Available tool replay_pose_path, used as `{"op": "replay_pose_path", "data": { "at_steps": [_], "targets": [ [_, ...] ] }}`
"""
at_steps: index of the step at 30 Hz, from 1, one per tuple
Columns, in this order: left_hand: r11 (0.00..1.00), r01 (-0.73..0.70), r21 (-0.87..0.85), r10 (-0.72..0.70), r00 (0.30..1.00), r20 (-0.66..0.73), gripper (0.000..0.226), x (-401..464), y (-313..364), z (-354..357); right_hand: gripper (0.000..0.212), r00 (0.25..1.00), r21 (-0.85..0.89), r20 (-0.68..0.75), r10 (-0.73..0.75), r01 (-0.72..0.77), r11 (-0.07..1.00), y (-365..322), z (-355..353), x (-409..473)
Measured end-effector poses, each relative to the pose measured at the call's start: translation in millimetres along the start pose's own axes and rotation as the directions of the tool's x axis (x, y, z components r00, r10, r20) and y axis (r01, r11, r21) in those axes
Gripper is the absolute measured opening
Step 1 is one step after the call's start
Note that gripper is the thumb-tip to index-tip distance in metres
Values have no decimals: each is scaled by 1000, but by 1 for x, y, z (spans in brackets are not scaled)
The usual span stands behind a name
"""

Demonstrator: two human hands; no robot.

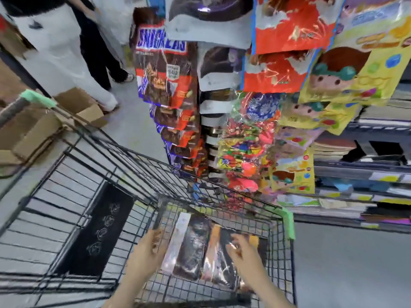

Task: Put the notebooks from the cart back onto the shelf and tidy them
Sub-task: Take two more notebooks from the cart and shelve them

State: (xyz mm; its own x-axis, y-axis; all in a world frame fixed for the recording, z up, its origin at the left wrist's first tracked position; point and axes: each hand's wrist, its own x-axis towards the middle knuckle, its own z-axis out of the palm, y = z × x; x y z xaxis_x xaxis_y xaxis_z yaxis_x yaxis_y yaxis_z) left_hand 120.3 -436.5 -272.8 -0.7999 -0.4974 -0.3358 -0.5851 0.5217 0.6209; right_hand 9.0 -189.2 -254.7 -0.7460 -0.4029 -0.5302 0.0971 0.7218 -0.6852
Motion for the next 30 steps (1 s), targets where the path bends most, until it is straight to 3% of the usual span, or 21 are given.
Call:
{"op": "replay_pose_path", "data": {
  "at_steps": [5, 12, 15, 18, 21, 25, 28, 30],
  "targets": [
    [997, 65, 49, -69, 993, 91, 49, 42, -44, 24, 51, 996, 62, -22, 92, -91, 994, 3, 53, 38],
    [988, 152, 39, -156, 947, 281, 87, 104, -107, 101, 38, 961, 204, -121, 247, -219, 954, 43, 149, 96],
    [970, 240, -32, -219, 928, 301, 75, 104, -119, 121, 35, 936, 212, -153, 318, -283, 936, 59, 174, 97],
    [967, 245, -65, -234, 961, 150, 60, 102, -118, 131, 39, 929, 209, -145, 341, -308, 928, 65, 185, 95],
    [935, 302, -184, -300, 953, 37, 66, 100, -109, 136, 40, 925, 252, -167, 342, -295, 922, 63, 181, 96],
    [849, 405, -338, -379, 914, 143, 92, 109, -108, 132, 37, 927, 271, -199, 318, -260, 927, 62, 173, 90],
    [805, 419, -419, -338, 906, 257, 69, 110, -103, 113, 39, 929, 341, -189, 317, -241, 909, 60, 169, 87],
    [758, 447, -475, -329, 891, 314, 73, 108, -102, 100, 48, 941, 410, -134, 311, -233, 882, 49, 164, 84]
  ]
}}
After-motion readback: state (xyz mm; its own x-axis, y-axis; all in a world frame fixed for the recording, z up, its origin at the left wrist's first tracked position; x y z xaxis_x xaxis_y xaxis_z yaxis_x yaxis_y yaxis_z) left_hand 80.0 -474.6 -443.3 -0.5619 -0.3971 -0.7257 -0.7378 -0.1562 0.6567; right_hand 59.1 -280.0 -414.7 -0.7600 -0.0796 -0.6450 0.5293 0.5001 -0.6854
